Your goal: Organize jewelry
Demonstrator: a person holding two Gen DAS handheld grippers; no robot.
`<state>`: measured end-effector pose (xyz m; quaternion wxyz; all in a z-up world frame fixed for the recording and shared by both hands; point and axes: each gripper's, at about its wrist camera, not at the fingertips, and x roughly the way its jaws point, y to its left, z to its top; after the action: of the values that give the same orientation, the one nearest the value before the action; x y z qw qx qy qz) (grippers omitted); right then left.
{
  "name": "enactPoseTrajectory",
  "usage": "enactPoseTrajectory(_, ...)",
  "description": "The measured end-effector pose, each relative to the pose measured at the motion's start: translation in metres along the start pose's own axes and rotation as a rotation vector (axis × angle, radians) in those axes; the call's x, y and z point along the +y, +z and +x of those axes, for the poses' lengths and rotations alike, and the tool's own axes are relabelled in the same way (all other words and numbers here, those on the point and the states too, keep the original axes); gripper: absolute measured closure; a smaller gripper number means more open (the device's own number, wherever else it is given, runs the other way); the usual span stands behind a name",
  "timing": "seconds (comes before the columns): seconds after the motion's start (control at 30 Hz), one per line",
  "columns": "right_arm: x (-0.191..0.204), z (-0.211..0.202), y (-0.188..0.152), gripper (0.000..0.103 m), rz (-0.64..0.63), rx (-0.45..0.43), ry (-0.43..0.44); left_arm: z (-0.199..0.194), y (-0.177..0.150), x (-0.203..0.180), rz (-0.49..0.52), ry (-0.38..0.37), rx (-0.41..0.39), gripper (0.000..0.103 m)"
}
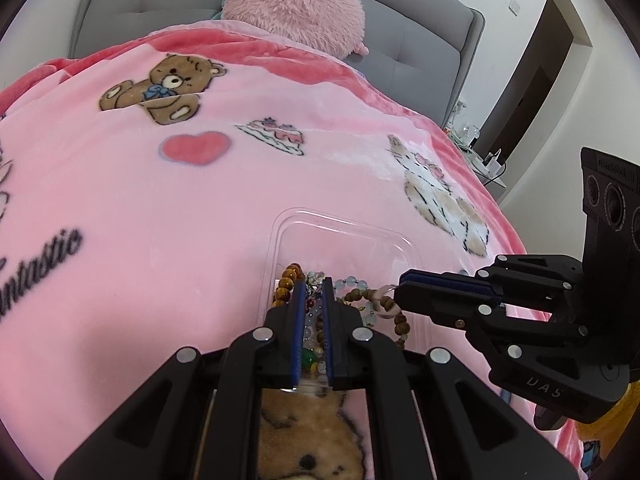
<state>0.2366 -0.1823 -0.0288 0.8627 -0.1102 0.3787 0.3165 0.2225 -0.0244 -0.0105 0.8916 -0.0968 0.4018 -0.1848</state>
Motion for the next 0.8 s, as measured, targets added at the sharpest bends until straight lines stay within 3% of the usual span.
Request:
enactPoseTrajectory(0.4,-0.007,-0.020,-0.001,0.094,0.034,-0.043,0.032,-0.009,-0.001,0.002,-0.006,-0.037,-0.004,0.083)
enactPoseTrajectory(0.5,-0.009,-0.030,-0.002,0.085,0.041,-0.056,0.028,-0.017,-0.002,0.001,-0.002,-0.038,-0.020,0.073)
enactPoseTrajectory(0.57,-0.012,-0.036,-0.004,0.080,0.057,-0.057,0.039,-0.024,-0.002,0.001,0.003,-0.034,-0.033,0.060)
enactPoseTrajectory(0.63,-0.014,-0.041,-0.006,0.066,0.066,-0.067,0.046,-0.030,-0.003,0.001,-0.002,-0.025,-0.042,0.057)
enactPoseTrajectory(0.73,-0.016,-0.047,-0.009,0.058,0.088,-0.078,0.069,-0.043,-0.007,-0.002,0.020,0.007,-0.072,0.042)
enactPoseTrajectory(0.8,-0.017,-0.052,-0.013,0.050,0.105,-0.086,0.094,-0.051,-0.010,-0.003,0.028,0.015,-0.082,0.038)
